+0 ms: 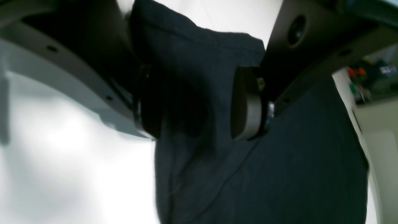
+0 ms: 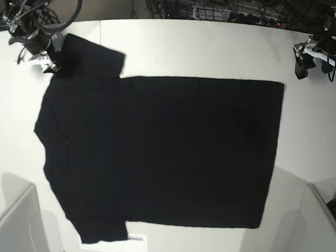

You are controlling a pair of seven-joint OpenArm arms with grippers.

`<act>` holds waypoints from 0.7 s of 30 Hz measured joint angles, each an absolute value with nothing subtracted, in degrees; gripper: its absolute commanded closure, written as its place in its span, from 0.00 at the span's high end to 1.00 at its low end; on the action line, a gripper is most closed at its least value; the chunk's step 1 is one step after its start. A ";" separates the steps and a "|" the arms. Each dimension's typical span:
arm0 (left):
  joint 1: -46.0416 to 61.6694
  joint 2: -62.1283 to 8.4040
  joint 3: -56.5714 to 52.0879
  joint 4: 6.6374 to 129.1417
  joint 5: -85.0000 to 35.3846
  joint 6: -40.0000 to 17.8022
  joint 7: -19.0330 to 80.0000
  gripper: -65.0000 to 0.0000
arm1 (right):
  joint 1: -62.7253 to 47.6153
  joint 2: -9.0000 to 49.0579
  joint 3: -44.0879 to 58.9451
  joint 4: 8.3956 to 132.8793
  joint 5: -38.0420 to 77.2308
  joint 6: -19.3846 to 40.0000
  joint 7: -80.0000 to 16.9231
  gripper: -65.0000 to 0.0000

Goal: Fold the T-shirt properly
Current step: 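Lower both grippers and grasp the shoulder corners of the black T-shirt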

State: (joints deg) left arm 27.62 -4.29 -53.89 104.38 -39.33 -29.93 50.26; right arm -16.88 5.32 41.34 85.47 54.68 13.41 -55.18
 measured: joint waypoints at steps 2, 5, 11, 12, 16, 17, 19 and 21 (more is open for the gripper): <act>26.68 -4.32 -52.62 103.98 -39.13 -29.95 50.41 0.86 | -16.88 5.32 41.41 85.38 54.72 14.04 -55.18 0.50; 24.69 -4.32 -50.06 101.75 -39.31 -29.95 50.22 0.86 | -16.88 5.50 41.52 84.49 55.20 14.17 -55.18 0.43; 22.50 -4.27 -46.92 97.69 -39.24 -29.93 50.41 0.86 | -16.84 5.80 41.63 82.00 55.55 14.55 -54.35 0.21; 22.06 -4.25 -46.50 97.25 -39.27 -29.93 50.41 0.86 | -16.84 5.78 41.60 82.00 55.51 14.55 -54.39 0.22; 19.57 -4.10 -44.88 94.67 -39.48 -24.88 50.30 0.86 | -16.82 5.80 41.56 82.00 55.90 14.61 -54.72 0.28; 19.09 -4.12 -44.40 93.82 -39.24 -23.92 50.30 0.86 | -16.82 5.80 41.56 82.00 55.92 14.61 -54.72 0.28; 18.24 -4.25 -43.07 92.90 -39.55 -23.99 49.30 0.86 | -16.80 5.80 41.56 82.00 55.90 14.61 -54.61 0.28; 17.26 -4.27 -41.50 92.18 -39.77 -23.99 48.99 0.86 | -16.73 5.78 41.50 82.00 55.88 14.61 -54.65 0.28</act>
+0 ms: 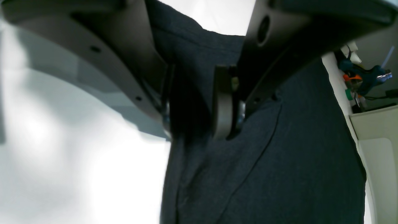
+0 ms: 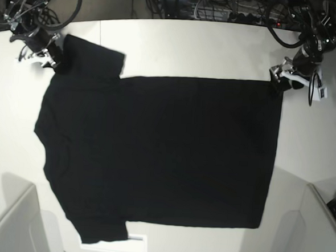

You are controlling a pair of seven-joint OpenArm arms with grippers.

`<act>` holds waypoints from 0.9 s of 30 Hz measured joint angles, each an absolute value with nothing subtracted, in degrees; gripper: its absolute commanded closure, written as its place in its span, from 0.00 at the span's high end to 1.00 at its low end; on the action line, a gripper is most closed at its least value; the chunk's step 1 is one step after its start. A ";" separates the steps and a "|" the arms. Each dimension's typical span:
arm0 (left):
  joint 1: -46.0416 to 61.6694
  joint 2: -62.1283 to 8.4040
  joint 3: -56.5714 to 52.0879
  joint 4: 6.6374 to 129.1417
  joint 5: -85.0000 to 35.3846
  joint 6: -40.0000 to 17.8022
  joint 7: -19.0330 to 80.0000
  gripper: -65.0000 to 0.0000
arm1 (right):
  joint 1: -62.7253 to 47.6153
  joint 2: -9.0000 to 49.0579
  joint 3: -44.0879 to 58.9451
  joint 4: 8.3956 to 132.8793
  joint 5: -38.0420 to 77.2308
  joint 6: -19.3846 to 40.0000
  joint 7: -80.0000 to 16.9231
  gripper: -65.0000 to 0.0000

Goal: Fold the T-shirt properly
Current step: 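Lower both grippers and grasp the shoulder corners of the black T-shirt, then lift the shirt with both grippers and drag it toward the robot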

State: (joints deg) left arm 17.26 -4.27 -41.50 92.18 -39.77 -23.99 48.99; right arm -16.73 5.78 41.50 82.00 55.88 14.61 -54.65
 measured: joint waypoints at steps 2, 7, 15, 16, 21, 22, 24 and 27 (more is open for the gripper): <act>16.23 -4.14 -40.27 91.31 -40.40 -24.03 48.84 0.86 | -16.73 5.80 41.52 82.00 55.90 14.61 -54.78 0.28; 14.92 -3.68 -39.92 88.62 -41.04 -24.43 47.48 0.62 | -16.71 5.80 41.50 82.00 55.90 14.61 -54.78 0.28; 15.09 -3.33 -39.90 87.35 -40.82 -24.34 48.86 0.00 | -16.69 5.78 41.50 82.00 55.88 14.61 -54.78 0.27; 15.09 -3.33 -39.86 87.33 -40.82 -24.14 48.86 0.00 | -16.69 5.78 41.50 82.00 55.88 14.61 -54.78 0.27; 15.31 -3.33 -39.72 87.59 -40.82 -24.16 48.90 0.00 | -16.97 5.65 41.41 81.69 54.94 14.61 -53.06 0.00; 15.40 -3.38 -39.70 87.70 -40.82 -24.16 48.95 0.00 | -17.04 5.65 41.41 81.69 54.96 14.61 -52.86 0.00; 15.81 -3.42 -39.68 88.16 -40.80 -24.14 49.12 0.00 | -17.08 5.65 41.41 81.91 54.85 14.61 -52.88 0.00; 18.37 -4.08 -39.64 91.18 -40.34 -23.81 50.17 0.00 | -18.57 5.50 41.39 83.57 54.72 14.61 -52.77 0.00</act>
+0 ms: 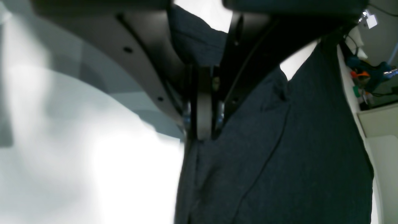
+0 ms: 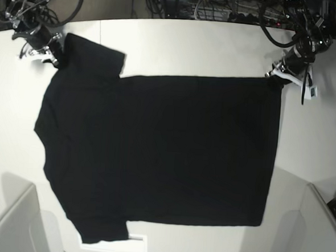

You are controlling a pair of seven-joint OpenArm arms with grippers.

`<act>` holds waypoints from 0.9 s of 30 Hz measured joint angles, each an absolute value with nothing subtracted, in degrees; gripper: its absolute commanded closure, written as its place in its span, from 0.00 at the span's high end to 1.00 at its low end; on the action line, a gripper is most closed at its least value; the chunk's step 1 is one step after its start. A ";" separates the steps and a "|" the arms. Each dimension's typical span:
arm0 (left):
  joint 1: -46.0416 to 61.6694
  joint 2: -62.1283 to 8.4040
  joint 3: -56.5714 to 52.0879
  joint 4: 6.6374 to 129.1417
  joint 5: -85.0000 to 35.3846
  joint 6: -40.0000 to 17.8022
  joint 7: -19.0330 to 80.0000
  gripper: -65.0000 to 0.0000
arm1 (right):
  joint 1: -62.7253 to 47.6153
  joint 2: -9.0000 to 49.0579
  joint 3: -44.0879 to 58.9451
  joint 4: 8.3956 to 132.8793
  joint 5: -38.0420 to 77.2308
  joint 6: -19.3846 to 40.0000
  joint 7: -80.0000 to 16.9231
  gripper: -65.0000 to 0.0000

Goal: Fold the T-shirt properly
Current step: 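Lift the shirt with both grippers and drag it toward the robot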

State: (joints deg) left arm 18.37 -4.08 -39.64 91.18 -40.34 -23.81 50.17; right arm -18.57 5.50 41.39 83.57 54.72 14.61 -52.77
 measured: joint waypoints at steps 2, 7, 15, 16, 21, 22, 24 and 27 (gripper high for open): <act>20.93 -4.36 -39.83 94.61 -39.75 -23.88 50.41 0.00 | -20.38 5.48 41.34 86.32 53.25 14.35 -54.04 0.00; 25.28 -4.43 -40.01 101.34 -39.92 -23.94 50.39 0.00 | -25.82 4.49 41.21 94.80 51.35 12.88 -55.57 0.00; 31.99 -4.29 -40.07 110.61 -39.59 -23.90 50.81 0.00 | -29.45 3.27 41.06 107.61 51.40 13.02 -57.91 0.00; 31.75 -4.27 -40.07 111.42 -39.86 -23.94 50.54 0.00 | -28.62 3.27 41.08 108.29 51.62 12.99 -57.87 0.00; 26.85 -4.01 -40.27 111.22 -39.57 -23.97 53.89 0.00 | -21.54 3.60 41.25 108.42 51.75 9.69 -63.77 0.00; 25.45 -3.92 -40.88 111.26 -40.10 -23.97 55.46 0.00 | -20.67 3.60 41.25 108.44 52.01 9.43 -64.64 0.00; 22.15 -2.83 -43.27 111.31 -40.29 -23.92 59.09 0.00 | -18.79 3.60 41.25 108.47 51.37 8.93 -66.72 0.00; 17.50 -1.06 -47.03 111.22 -39.55 -23.97 64.64 0.00 | -15.46 3.57 41.30 108.47 51.24 8.78 -68.07 0.00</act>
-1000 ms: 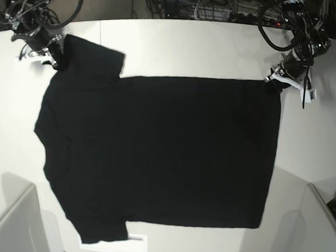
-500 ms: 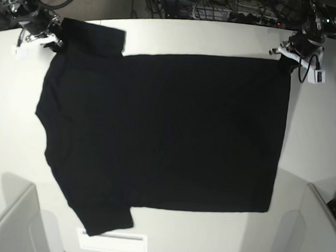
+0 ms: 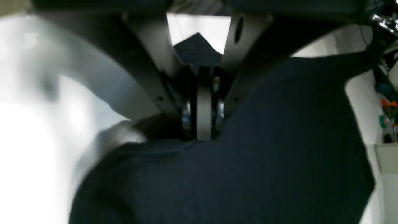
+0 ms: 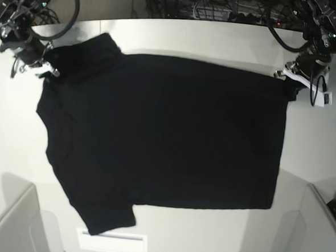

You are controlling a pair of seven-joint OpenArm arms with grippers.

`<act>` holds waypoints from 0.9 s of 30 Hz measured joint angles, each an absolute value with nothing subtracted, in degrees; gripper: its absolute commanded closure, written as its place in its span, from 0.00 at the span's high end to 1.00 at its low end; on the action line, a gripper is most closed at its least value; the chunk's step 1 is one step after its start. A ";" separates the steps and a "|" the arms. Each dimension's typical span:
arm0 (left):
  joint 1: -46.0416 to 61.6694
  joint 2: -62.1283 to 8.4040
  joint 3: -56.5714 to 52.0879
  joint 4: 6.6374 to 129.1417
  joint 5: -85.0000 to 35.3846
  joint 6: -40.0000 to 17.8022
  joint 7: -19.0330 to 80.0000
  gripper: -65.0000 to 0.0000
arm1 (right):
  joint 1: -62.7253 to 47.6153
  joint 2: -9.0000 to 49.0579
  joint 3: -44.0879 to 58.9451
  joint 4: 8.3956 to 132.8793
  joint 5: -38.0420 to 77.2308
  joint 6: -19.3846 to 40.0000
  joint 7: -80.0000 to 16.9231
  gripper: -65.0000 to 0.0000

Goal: Fold the T-shirt properly
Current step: 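Lift the shirt with both grippers and drag it toward the robot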

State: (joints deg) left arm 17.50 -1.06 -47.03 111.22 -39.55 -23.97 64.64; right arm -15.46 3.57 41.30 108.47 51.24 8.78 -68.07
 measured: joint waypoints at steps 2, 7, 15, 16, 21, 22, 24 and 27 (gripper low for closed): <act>14.31 -0.73 -49.04 111.20 -39.57 -23.97 67.55 0.00 | -12.86 3.60 41.30 108.49 51.44 7.31 -68.95 0.00; 8.38 -0.78 -50.52 111.13 -39.35 -23.70 70.87 0.00 | -7.73 4.47 40.97 107.53 51.51 2.72 -69.58 0.00; 2.79 -0.62 -50.33 104.55 -39.51 -16.69 71.24 0.00 | 2.00 7.05 40.97 91.94 50.81 2.33 -68.99 0.00; 2.00 -0.62 -50.33 103.68 -39.38 -16.64 71.20 0.00 | 2.94 7.40 40.97 90.39 50.81 2.26 -69.12 0.00; -1.43 -0.80 -50.33 99.33 -39.27 -16.64 70.96 0.00 | 8.16 8.43 40.88 83.77 50.96 2.20 -68.69 0.00; -2.00 -0.80 -50.33 98.70 -39.27 -16.62 70.98 0.00 | 9.02 8.67 40.86 82.63 50.48 2.20 -68.71 0.00; -3.31 -0.84 -50.33 97.45 -39.20 -16.58 70.98 0.00 | 10.96 8.95 40.88 80.68 46.39 2.28 -68.79 0.00; -5.10 -0.80 -50.33 95.59 -39.13 -14.24 70.98 0.00 | 13.91 8.95 40.86 78.22 43.03 2.46 -68.60 0.00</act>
